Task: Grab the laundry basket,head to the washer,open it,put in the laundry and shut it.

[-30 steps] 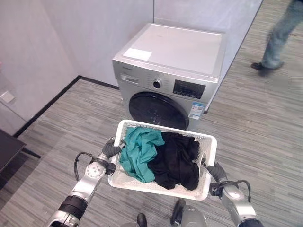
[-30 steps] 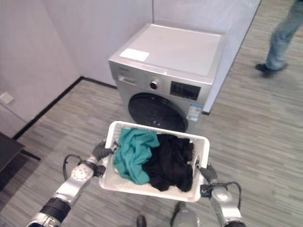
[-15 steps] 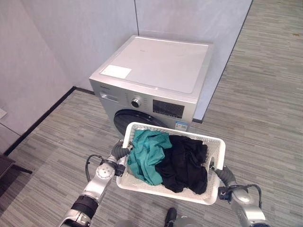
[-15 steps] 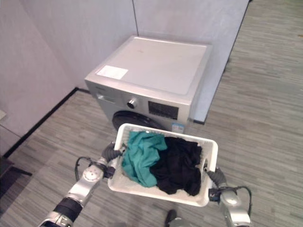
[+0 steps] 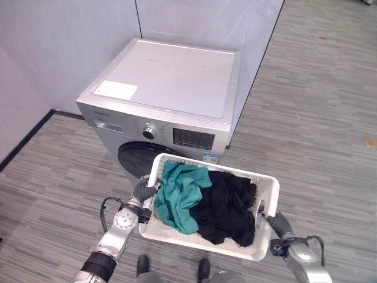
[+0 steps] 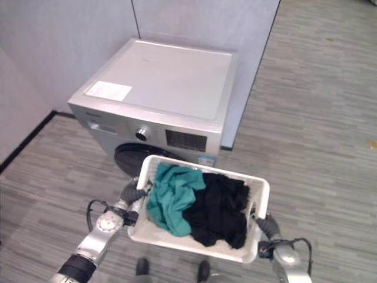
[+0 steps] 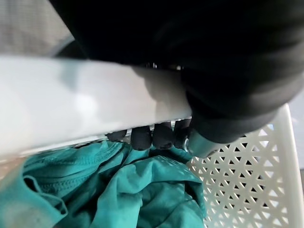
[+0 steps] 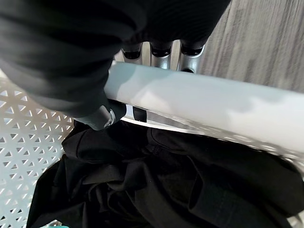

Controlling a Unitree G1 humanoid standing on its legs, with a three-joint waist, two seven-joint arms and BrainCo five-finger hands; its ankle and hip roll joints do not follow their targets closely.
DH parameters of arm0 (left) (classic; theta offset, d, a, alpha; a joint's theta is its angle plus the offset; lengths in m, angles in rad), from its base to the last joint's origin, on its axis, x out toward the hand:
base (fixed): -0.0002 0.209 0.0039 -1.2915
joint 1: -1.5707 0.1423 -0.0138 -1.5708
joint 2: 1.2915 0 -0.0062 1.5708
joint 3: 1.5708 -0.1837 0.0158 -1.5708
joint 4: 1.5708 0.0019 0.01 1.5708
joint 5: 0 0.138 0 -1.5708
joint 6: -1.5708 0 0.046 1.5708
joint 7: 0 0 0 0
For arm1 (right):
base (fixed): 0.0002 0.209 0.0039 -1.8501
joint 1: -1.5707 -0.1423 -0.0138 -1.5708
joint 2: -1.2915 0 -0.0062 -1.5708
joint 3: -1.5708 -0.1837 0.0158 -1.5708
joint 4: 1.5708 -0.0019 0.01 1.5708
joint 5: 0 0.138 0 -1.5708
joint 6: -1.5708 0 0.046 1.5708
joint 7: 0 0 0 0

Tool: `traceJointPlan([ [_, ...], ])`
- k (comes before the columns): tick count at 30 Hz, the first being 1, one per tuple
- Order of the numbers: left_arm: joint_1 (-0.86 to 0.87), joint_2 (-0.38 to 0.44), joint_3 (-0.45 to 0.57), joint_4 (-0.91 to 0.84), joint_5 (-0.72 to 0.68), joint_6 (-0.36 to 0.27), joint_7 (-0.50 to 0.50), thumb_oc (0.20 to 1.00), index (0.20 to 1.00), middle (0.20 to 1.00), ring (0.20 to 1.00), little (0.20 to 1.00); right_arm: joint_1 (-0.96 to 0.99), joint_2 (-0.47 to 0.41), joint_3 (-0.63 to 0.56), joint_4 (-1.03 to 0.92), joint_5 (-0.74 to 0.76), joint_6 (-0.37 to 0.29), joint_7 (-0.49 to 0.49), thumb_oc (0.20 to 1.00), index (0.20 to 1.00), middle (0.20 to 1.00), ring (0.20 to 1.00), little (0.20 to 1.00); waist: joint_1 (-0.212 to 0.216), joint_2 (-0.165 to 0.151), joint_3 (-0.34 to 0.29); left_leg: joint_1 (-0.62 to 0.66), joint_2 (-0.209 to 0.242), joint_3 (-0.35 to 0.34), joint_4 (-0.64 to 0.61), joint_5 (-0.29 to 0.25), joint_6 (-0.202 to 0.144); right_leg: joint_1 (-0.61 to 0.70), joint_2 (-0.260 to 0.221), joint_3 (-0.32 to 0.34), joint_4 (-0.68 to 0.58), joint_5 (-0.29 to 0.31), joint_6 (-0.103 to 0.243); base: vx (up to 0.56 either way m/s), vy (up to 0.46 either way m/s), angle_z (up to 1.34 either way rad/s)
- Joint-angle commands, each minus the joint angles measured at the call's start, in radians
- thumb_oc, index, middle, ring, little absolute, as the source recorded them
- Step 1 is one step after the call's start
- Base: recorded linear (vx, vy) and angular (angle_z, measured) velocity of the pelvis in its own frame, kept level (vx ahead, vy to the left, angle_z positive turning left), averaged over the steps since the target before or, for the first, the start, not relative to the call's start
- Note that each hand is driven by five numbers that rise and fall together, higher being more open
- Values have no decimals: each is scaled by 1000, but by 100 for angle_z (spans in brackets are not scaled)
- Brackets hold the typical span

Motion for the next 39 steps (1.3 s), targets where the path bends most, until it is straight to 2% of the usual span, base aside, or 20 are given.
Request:
traceJointPlan([
  [1, 15, 143, 271, -96, 42, -93, 68, 200, 200, 200, 200, 200, 10, -72, -151, -150, 40, -118, 67, 200, 200, 200, 200, 200, 37, -49, -52, -5, -26, 30, 75, -85, 9, 1, -116, 106, 56, -78, 73, 47, 165, -6],
  [3, 83, 162, 353, -195, 53, -101, 63, 200, 200, 200, 200, 200, 42, -82, -203, -228, 27, -120, 84, 200, 200, 200, 200, 200, 39, -50, -55, 8, -43, 50, 77, -105, 21, -7, -132, 118, 67, -73, 82, 35, 183, -9],
  [4, 153, 185, 432, -287, 53, -113, 51, 200, 200, 200, 200, 200, 74, -94, -260, -303, 27, -115, 112, 200, 200, 200, 200, 200, 40, -52, -54, 12, -54, 63, 79, -112, 32, -19, -143, 128, 79, -63, 88, 38, 144, -18],
  [5, 159, 184, 436, -292, 52, -110, 48, 200, 200, 200, 200, 200, 78, -94, -259, -307, 27, -113, 113, 200, 200, 200, 200, 200, 40, -52, -57, 16, -54, 64, 78, -119, 32, -17, -143, 130, 79, -70, 90, 39, 131, -32],
  [11, 390, 201, 704, -509, 66, -117, 11, 200, 200, 200, 200, 200, 195, -109, -465, -467, 42, -88, 185, 200, 200, 200, 200, 200, 45, -59, -68, 37, -76, 88, 78, -152, 57, -32, -163, 139, 120, -79, 107, 47, 72, -15],
  [15, 453, 193, 801, -569, 40, -129, 10, 200, 200, 200, 200, 200, 216, -135, -561, -522, 56, -88, 200, 200, 200, 200, 200, 200, 46, -68, -78, 45, -79, 98, 84, -163, 63, -32, -169, 136, 133, -84, 112, 39, 23, 0],
  [19, 431, 229, 810, -553, 27, -126, 24, 200, 200, 200, 200, 200, 177, -191, -586, -548, 71, -90, 197, 200, 200, 200, 200, 200, 49, -76, -100, 59, -76, 100, 78, -166, 60, -22, -169, 127, 130, -87, 117, 36, 2, -1],
  [21, 364, 273, 766, -515, 15, -122, 27, 200, 200, 200, 200, 200, 108, -248, -554, -517, 66, -88, 175, 200, 200, 200, 200, 200, 52, -78, -109, 64, -75, 99, 75, -166, 59, -16, -168, 124, 127, -88, 118, 43, -16, -3],
  [22, 193, 355, 673, -417, -2, -111, 42, 200, 200, 200, 200, 200, -31, -345, -483, -455, 77, -82, 139, 200, 200, 200, 200, 200, 56, -80, -116, 72, -71, 96, 71, -163, 54, -6, -168, 116, 122, -89, 121, 55, -24, -2],
  [23, 122, 386, 632, -374, -17, -107, 48, 200, 200, 200, 200, 200, -84, -387, -457, -414, 91, -79, 121, 200, 200, 200, 200, 200, 58, -81, -120, 75, -70, 93, 69, -161, 51, -2, -166, 112, 120, -89, 121, 48, -20, 0],
  [24, 122, 386, 632, -374, -17, -107, 48, 200, 200, 200, 200, 200, -84, -387, -457, -414, 91, -79, 121, 200, 200, 200, 200, 200, 58, -81, -120, 75, -70, 93, 69, -161, 51, -2, -166, 112, 120, -89, 121, 27, -28, 5],
  [26, -98, 456, 504, -250, -73, -94, 67, 200, 200, 200, 200, 200, -246, -501, -355, -324, 71, -65, 90, 200, 200, 200, 200, 200, 67, -81, -126, 80, -66, 86, 63, -153, 46, 5, -165, 104, 119, -89, 125, 22, -31, 4],
  [31, -444, 550, 241, -27, -143, -90, 80, 200, 200, 200, 200, 200, -520, -643, -142, -127, 73, -44, 62, 200, 200, 200, 200, 200, 76, -79, -124, 78, -61, 72, 66, -142, 37, 12, -159, 90, 120, -94, 125, 5, -36, 8],
  [33, -589, 568, 127, 55, -147, -78, 90, 200, 200, 200, 200, 200, -637, -662, -33, -53, 61, -30, 47, 200, 200, 200, 200, 200, 80, -76, -125, 74, -59, 66, 70, -137, 34, 15, -155, 85, 122, -97, 123, -1, -35, 5],
  [34, -607, 571, 116, 70, -149, -82, 93, 200, 200, 200, 200, 200, -659, -661, -19, -39, 62, -34, 46, 200, 200, 200, 200, 200, 78, -78, -121, 73, -58, 65, 71, -137, 34, 14, -155, 84, 122, -97, 123, -3, -57, 7],
  [35, -745, 569, 5, 174, -168, -79, 94, 200, 200, 200, 200, 200, -789, -660, 88, 49, 71, -32, 31, 200, 200, 200, 200, 200, 77, -76, -117, 65, -54, 57, 76, -131, 30, 13, -149, 81, 127, -101, 117, -13, -65, 11],
  [36, -815, 559, -59, 218, -177, -69, 93, 200, 200, 200, 200, 200, -853, -658, 145, 102, 67, -26, 14, 200, 200, 200, 200, 200, 81, -74, -117, 59, -51, 51, 80, -126, 27, 10, -144, 81, 130, -105, 114, -11, -85, 17],
  [39, -976, 533, -198, 356, -216, -61, 80, 200, 200, 200, 200, 200, -1034, -624, 294, 228, 50, -9, 2, 200, 200, 200, 200, 200, 79, -73, -111, 42, -40, 43, 87, -114, 21, 1, -131, 74, 138, -114, 102, -1, -75, 15],
])
